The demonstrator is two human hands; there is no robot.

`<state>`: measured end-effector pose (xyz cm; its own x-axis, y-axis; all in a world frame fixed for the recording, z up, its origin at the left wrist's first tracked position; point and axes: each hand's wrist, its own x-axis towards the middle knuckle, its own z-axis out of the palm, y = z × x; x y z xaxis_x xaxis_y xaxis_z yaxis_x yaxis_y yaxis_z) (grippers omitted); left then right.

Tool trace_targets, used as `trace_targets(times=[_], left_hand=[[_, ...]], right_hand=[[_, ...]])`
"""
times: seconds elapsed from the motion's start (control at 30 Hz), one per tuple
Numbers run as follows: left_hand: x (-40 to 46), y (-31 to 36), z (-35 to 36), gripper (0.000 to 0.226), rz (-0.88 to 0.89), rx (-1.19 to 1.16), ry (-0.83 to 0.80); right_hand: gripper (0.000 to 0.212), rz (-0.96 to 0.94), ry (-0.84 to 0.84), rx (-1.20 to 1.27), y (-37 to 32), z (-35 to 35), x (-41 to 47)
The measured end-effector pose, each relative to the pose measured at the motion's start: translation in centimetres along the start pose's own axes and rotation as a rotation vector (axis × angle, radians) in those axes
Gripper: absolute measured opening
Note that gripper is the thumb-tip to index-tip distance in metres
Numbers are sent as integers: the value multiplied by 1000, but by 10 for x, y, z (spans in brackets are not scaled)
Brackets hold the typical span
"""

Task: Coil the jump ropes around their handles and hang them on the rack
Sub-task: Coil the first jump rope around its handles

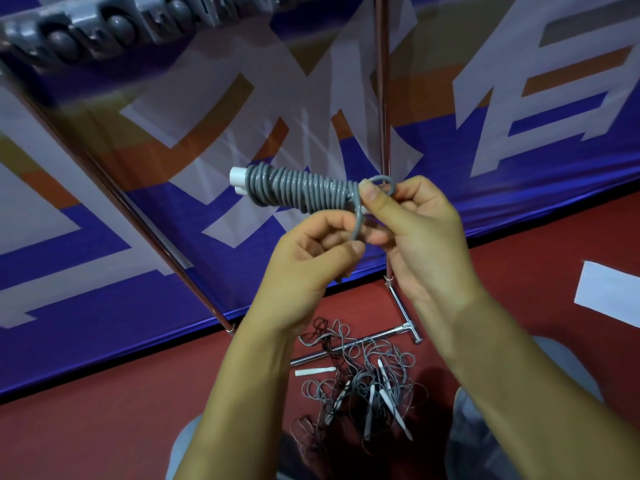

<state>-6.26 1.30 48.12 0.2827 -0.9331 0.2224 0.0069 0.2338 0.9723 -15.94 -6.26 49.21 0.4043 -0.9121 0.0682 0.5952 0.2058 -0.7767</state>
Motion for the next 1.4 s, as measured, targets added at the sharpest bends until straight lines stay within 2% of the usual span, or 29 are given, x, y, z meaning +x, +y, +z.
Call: trace_targets(times=[0.1,0.23,0.33,0.5,0.57,0.63,0.7,0.73,0.83,0.87,0.93,1.03,1.2,1.27,1.37,1.4], left_hand=[[-2,9,-3,8,-66,137,-66],[-1,21,-7,25,-262,222,-75],[2,25,-12,21,-311,265,-143],[1,17,-15,14,-360,344,-80],[1,12,-15,12,-318,550,-117],[2,11,-18,21,-224,860,-218],[3,9,-22,30,-207,967,-277],[3,8,-25,33,-259,877,-290],[2,2,-28,31,-503,243,-252],[2,-2,-25,31,-548,86,-202],[3,-9,-16,26,-559,-62,-55],[2,-13,-1,27,-460,-111,105],[1,-15,9,22,-350,-118,158],[1,-16,6,17,-278,34,162],[3,-14,-2,12,-108,383,175],[4,-13,-4,11,-79,420,177]], right_hand=[[23,-7,8,-12,1,-3,-1],[22,3,26,-8,6,-8,-2],[20,12,24,-7,6,-9,-4],[22,29,22,-20,8,-11,-7],[26,38,32,-43,11,-12,-10],[27,45,38,-85,15,-13,-12],[27,54,42,-90,17,-12,-13],[26,61,42,-78,18,-11,-12],[25,67,37,-35,16,-10,-8],[25,62,38,-30,15,-10,-6],[25,51,39,-25,13,-9,-5],[24,25,29,-53,10,-8,-3],[24,-20,37,-121,6,-11,1],[25,-55,23,-169,8,-13,-2],[27,-132,-10,-253,8,-14,-5],[27,-156,-22,-275,8,-14,-5]])
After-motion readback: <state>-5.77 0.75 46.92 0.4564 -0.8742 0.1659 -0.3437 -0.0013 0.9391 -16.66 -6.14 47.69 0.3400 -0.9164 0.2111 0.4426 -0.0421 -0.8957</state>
